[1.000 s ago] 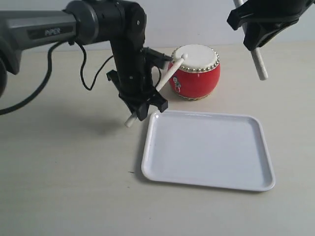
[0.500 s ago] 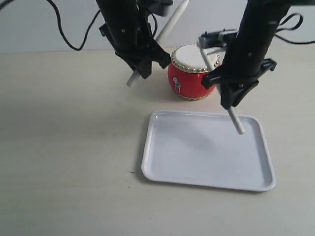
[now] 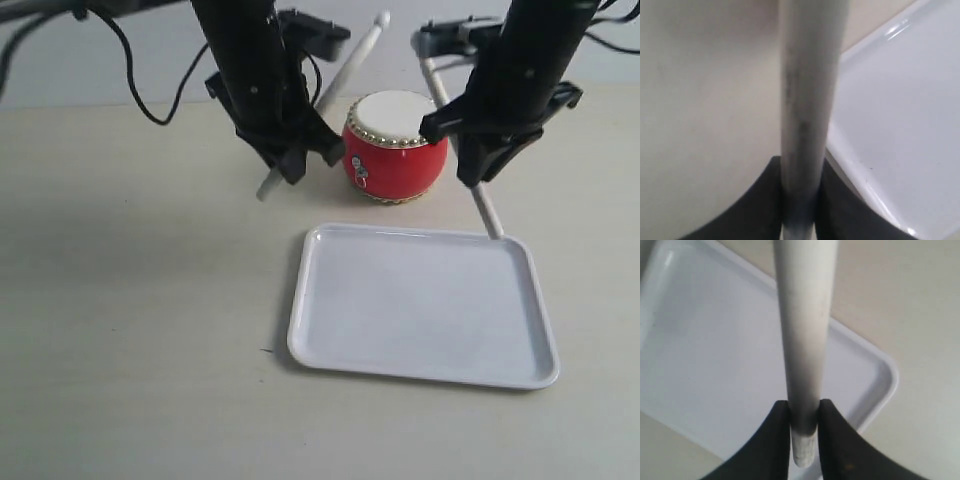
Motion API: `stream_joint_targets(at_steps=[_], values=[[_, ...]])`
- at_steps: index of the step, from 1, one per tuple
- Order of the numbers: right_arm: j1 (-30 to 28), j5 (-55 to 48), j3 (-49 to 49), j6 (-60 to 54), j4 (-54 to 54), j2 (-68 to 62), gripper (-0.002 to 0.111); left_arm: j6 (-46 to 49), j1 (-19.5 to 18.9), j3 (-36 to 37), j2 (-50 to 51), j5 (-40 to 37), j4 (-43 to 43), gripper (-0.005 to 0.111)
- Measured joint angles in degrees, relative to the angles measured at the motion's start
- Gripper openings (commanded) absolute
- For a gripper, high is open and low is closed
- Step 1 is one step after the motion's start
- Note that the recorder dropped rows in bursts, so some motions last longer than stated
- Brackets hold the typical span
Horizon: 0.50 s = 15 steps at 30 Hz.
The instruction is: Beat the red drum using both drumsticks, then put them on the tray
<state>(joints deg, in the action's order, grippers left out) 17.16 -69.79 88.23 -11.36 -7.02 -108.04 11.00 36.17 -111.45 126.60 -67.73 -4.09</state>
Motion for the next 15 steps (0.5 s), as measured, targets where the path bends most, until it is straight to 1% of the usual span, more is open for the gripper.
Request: stream_joint_targets(at_steps=[7,11,15], values=[[0.0,-0.05,0.0,0.0,0.2,11.52,0.0,0.67,0.4,0.35,9.52,0.92,0.0,0.0],[0.0,0.09,0.0,0.0,-0.12,13.19,0.0,1.26,0.44,-1.18,10.48,-1.24,0.12,0.0],[0.0,0.31,0.0,0.0,-0.36,11.06,0.0,1.62,0.44,-3.69,8.84,-1.65,0.19,0.0]])
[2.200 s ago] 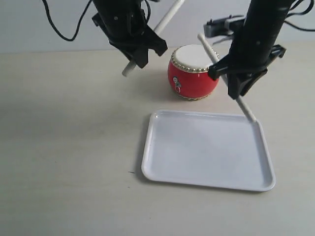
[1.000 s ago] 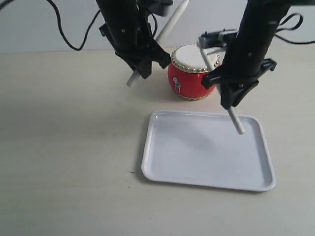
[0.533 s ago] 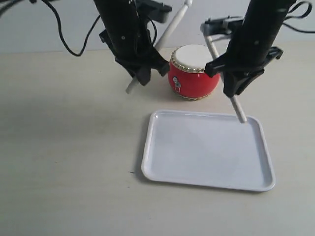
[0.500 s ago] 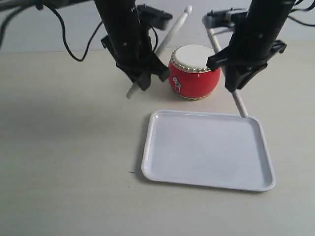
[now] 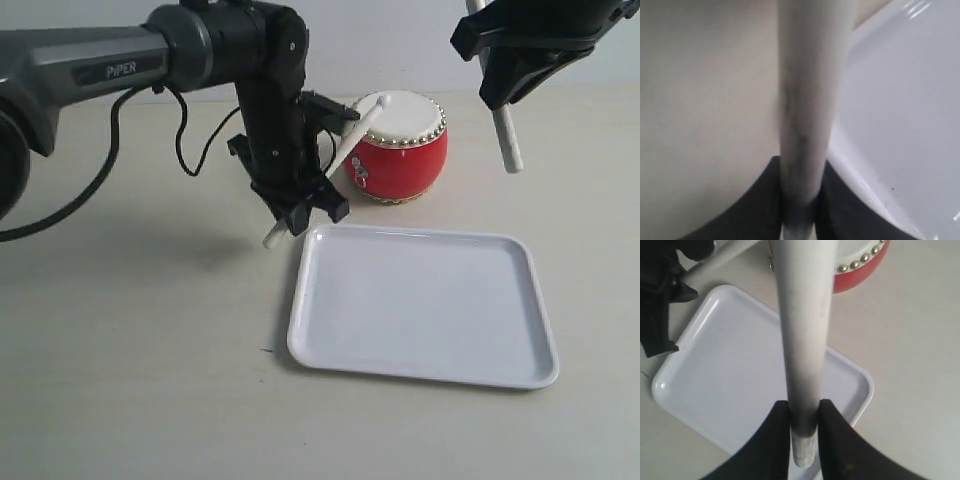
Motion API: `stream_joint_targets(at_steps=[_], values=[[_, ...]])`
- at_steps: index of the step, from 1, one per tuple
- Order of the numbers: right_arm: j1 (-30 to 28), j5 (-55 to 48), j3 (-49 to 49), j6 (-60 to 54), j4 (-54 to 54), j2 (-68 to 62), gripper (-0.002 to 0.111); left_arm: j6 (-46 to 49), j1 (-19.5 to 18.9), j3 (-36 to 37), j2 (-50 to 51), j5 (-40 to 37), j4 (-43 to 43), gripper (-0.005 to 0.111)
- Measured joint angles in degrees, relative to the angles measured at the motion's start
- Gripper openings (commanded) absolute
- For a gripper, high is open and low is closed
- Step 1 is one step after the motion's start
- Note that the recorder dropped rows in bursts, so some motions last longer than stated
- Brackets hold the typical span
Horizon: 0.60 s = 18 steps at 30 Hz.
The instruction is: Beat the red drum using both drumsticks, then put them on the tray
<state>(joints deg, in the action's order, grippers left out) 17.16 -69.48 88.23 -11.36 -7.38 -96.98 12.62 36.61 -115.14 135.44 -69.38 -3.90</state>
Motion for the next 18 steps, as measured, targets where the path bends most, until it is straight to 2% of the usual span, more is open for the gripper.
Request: stream_joint_targets(at_steps=[10,14,18], values=[[0.0,1.01,0.0,0.0,-1.94,-18.37,0.0,-0.8,0.0,-0.98,-12.73,-0.34,0.0,0.0],[0.0,1.25,0.0,0.0,-1.35,-25.64,0.0,-0.8,0.0,-0.98,-14.44,-0.34,0.0,0.0],[0.0,0.85,0.0,0.0,-0.65,-25.24,0.0,-0.8,0.0,-0.98,-13.66,-0.57,0.0,0.0]])
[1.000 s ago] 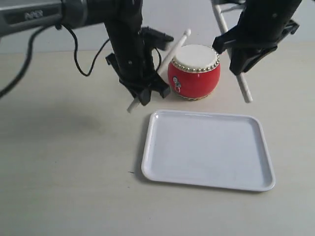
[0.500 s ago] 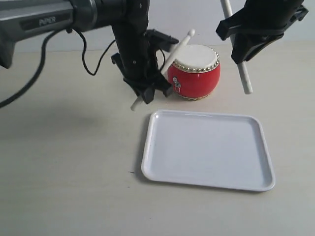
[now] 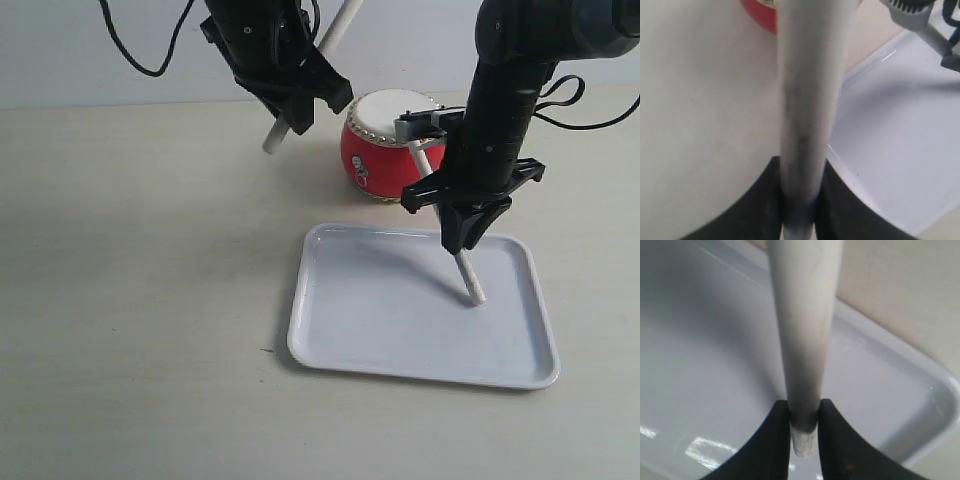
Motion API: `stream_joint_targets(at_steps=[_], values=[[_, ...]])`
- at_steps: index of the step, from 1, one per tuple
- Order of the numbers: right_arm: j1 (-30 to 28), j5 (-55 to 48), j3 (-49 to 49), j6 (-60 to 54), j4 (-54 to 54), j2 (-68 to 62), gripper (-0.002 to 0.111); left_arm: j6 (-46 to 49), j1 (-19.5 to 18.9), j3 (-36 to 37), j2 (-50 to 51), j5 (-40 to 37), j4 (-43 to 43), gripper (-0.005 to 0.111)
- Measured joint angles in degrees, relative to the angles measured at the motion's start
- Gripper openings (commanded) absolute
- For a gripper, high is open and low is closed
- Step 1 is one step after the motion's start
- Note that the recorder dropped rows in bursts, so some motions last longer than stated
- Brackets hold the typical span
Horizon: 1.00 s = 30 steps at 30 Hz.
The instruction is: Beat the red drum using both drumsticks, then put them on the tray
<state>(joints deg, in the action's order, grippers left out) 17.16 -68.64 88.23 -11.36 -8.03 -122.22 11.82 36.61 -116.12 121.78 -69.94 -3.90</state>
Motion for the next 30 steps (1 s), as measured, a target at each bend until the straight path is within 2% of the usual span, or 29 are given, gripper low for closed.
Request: stream_joint_targets(at_steps=[11,15,21,30], values=[[0.0,-0.01,0.0,0.0,0.21,18.01,0.0,0.76,0.0,1.49,15.13,-0.12,0.05,0.0],[0.0,0.01,0.0,0.0,0.21,23.24,0.0,1.67,0.0,1.49,17.42,-0.12,0.27,0.0],[0.0,-0.16,0.0,0.0,0.21,25.95,0.0,1.7,0.0,0.26,14.59,-0.01,0.5,0.0],[0.0,-1.39,0.0,-6.38,1.77,24.13,0.0,1.7,0.0,-0.16,2.07,-0.12,0.64,0.0]])
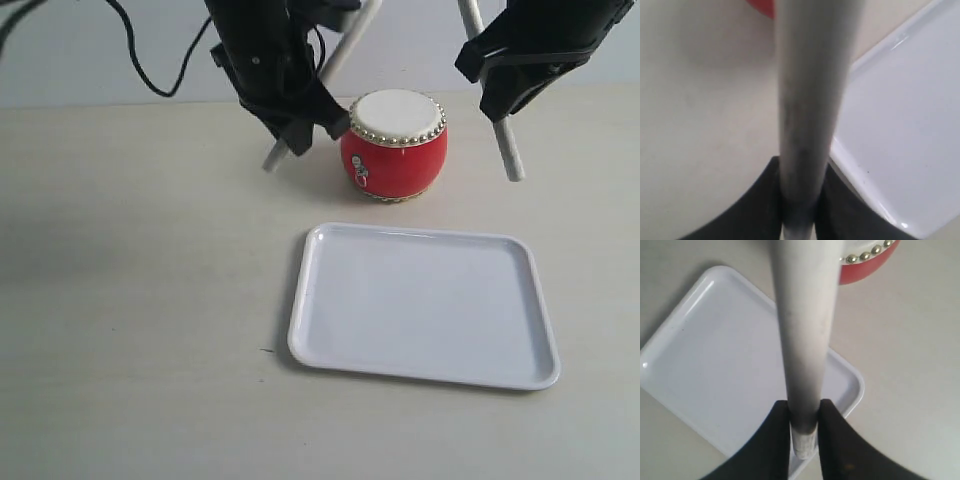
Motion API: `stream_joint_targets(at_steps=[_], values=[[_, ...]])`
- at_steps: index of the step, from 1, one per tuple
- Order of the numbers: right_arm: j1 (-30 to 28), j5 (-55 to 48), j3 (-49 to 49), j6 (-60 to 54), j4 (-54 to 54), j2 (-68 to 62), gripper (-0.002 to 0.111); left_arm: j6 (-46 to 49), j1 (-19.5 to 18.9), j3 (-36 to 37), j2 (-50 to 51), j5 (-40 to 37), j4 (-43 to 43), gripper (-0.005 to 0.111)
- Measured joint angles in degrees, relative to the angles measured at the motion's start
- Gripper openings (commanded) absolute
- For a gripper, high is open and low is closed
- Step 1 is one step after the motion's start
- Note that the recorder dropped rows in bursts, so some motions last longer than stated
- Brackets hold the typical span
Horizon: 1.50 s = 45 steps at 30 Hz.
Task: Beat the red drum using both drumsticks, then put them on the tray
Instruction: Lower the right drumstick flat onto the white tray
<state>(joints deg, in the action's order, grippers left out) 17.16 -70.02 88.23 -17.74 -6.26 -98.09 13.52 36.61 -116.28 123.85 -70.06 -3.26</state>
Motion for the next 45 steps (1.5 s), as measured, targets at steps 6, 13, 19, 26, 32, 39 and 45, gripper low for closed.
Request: stream_joint_targets(at_steps=[6,13,19,26,32,39,45], values=[[0.0,-0.14,0.0,-4.69,0.59,-3.7,0.0,0.75,-1.4,5.67,-5.82,0.79,0.0,0.0],[0.0,-0.14,0.0,-10.79,4.45,-8.32,0.0,1.46,-7.3,21.56,-12.56,13.37,-0.11,0.0],[1.09,-0.14,-3.0,-19.9,4.68,-11.59,0.0,5.05,-12.6,31.73,-18.49,22.19,-3.61,0.0],[4.98,-0.25,-3.78,-23.78,8.6,-15.07,0.0,19.69,-13.34,36.26,-24.38,26.14,-17.67,0.0],[8.31,-0.25,-3.78,-24.51,11.13,-18.25,0.0,25.6,-13.7,38.81,-28.33,28.15,-23.66,0.0],[8.73,-0.12,-3.78,-22.36,18.19,-23.04,0.0,26.35,-14.67,39.53,-29.86,28.52,-24.14,0.0],[8.73,1.87,-3.78,-22.06,17.04,-23.04,0.0,26.61,-14.67,40.47,-29.86,29.81,-24.86,0.0]])
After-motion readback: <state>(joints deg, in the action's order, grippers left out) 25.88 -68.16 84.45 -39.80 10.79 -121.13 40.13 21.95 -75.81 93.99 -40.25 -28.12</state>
